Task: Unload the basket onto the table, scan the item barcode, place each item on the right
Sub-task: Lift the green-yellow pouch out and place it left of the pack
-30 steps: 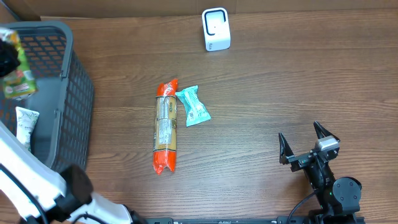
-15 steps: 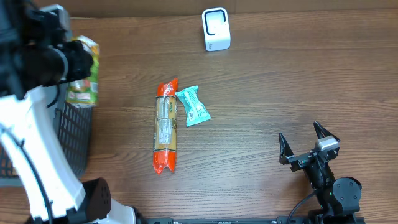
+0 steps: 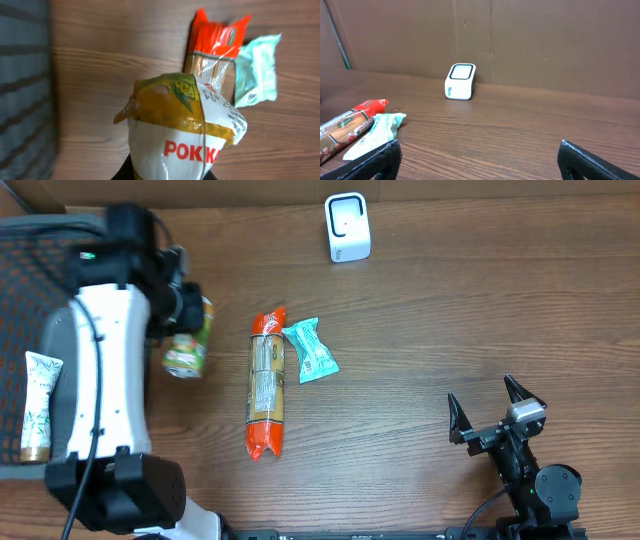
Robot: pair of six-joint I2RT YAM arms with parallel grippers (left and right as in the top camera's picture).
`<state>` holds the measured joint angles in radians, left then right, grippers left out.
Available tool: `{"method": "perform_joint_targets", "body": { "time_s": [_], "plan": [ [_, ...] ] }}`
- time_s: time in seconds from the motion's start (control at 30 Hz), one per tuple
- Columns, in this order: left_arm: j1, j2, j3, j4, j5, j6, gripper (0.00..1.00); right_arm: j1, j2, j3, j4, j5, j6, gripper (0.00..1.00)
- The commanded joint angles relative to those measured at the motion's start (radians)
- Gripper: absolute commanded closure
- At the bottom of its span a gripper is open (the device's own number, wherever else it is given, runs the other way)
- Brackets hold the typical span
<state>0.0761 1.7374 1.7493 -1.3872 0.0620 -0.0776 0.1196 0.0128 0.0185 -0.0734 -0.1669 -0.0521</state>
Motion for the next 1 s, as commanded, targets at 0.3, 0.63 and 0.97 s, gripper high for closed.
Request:
{"method": "perform_joint_targets", "body": {
  "time_s": [0.3, 0.63, 0.97],
  "plan": [
    [-0.069, -0.016, -0.514, 0.419, -0.096, -0.112, 0.96, 0.005, -0.01, -0.011, 0.004, 0.01, -0.002, 0.0],
    [-0.114, -0.013, -0.802, 0.739, 0.061, -0.191, 0.93, 0.005, -0.01, -0.011, 0.004, 0.01, -0.001, 0.0],
    [-0.263, -0.012, -0.798, 0.861, 0.142, -0.323, 0.58, 0.005, -0.01, -0.011, 0.004, 0.01, -0.001, 0.0]
  ]
}}
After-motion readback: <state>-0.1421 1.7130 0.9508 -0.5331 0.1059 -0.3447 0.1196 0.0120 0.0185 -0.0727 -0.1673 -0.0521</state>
